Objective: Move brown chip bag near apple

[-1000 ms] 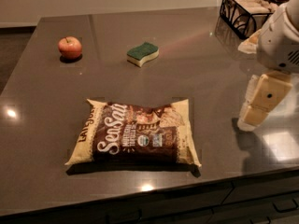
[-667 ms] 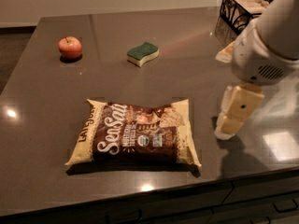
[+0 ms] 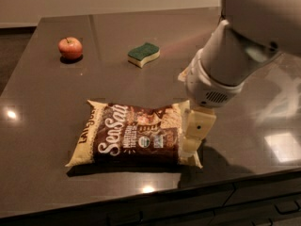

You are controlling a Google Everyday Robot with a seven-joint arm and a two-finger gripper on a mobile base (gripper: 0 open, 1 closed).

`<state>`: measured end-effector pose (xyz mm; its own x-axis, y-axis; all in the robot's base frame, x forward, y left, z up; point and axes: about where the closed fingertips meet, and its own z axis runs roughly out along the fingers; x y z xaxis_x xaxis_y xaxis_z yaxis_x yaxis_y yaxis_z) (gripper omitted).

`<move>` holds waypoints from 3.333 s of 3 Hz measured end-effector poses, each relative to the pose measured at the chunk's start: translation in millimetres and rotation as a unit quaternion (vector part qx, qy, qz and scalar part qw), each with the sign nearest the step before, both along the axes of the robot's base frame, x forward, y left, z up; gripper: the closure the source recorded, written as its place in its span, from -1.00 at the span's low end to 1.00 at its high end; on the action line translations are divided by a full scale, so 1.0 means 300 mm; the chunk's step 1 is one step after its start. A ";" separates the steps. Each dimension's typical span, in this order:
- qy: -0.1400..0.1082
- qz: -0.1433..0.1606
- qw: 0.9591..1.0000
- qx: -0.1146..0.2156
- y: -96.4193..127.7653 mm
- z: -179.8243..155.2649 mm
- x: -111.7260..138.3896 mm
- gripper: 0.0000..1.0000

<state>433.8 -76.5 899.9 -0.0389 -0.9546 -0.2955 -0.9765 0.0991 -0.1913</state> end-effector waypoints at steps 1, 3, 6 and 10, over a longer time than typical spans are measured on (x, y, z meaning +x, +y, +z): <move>0.009 0.020 1.000 0.001 0.080 -0.050 -0.009 -1.00; 0.037 0.061 0.997 -0.012 0.217 -0.142 -0.065 -1.00; 0.031 0.068 0.997 -0.020 0.302 -0.126 -0.057 0.27; -0.010 0.034 0.996 0.082 0.575 0.207 0.233 1.00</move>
Offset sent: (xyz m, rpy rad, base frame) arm -0.0156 0.0721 -0.0489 0.0036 0.0778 0.1294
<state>503.7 96.1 962.0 0.0310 -0.8939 -0.4472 -0.9780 0.0651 -0.1980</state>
